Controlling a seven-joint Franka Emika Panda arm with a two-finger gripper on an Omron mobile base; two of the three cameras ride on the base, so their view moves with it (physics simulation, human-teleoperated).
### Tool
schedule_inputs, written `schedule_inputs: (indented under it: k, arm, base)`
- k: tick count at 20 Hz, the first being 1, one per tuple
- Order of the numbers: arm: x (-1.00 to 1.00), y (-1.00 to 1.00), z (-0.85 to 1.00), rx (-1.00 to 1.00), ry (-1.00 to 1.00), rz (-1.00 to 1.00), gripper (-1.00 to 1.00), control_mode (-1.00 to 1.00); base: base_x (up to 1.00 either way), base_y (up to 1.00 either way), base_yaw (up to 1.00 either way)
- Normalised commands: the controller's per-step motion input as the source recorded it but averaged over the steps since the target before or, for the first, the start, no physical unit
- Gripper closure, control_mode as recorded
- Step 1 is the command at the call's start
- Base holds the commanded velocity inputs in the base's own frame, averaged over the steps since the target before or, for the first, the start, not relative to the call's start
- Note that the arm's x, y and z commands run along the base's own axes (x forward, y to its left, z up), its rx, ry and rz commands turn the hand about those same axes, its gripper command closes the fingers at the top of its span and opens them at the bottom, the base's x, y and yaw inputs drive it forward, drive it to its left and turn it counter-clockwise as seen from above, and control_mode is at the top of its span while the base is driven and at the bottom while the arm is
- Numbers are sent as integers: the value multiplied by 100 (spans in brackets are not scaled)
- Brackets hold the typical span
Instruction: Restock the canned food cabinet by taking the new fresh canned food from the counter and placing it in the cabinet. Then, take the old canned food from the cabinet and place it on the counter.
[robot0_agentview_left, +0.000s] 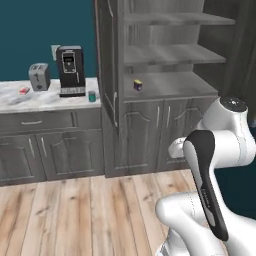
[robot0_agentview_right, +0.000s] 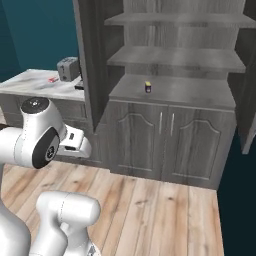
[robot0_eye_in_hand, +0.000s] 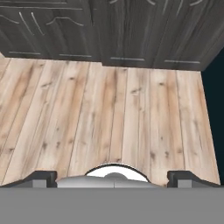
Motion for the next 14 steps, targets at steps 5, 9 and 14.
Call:
schedule_inputs:
  k: [5, 9, 14]
  arm:
    - [0, 0, 0, 0, 0, 0, -100, 100]
    - [0, 0, 0, 0, 0, 0, -100, 100]
    - [0, 0, 0, 0, 0, 0, -100, 100]
  base:
    - [0, 59, 3]
    - [0, 61, 1]
    - [7, 65, 0]
